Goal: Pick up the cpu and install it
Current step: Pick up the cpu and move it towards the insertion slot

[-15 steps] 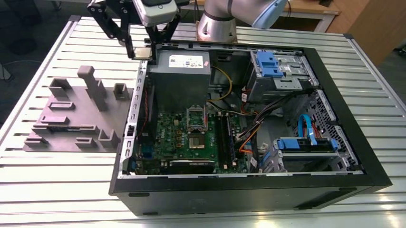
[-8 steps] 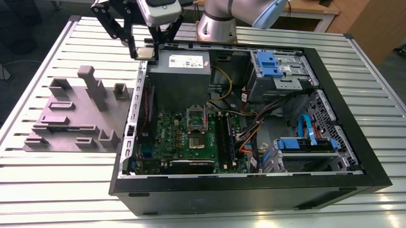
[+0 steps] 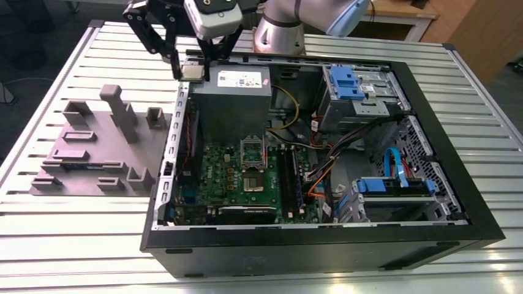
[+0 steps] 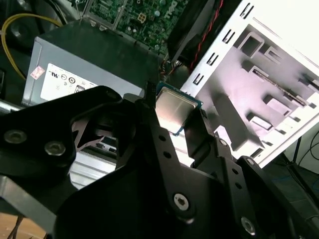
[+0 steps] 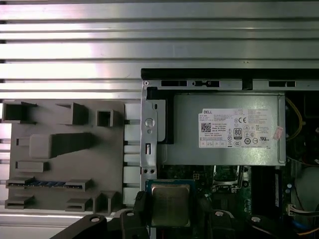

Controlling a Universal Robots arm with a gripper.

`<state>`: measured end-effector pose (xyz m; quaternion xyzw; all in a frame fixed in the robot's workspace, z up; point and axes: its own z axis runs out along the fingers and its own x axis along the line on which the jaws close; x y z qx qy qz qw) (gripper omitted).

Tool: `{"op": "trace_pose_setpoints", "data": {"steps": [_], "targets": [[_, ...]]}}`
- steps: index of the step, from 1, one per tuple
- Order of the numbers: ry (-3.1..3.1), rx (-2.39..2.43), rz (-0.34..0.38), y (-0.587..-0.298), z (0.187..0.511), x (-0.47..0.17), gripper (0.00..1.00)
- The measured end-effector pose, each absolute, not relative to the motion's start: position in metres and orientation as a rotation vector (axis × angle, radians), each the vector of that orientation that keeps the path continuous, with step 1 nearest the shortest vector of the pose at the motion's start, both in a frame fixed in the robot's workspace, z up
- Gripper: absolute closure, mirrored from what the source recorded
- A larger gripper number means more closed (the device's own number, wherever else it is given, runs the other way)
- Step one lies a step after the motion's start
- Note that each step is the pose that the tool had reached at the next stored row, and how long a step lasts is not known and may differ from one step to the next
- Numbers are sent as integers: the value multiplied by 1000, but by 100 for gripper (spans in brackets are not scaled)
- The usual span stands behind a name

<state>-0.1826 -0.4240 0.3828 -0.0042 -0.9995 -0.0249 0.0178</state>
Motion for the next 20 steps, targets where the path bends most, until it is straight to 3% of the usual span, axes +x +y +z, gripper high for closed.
{"op": "trace_pose_setpoints", "data": {"steps": [20], "targets": [[-3105, -13, -77, -439, 381, -159, 53]]}}
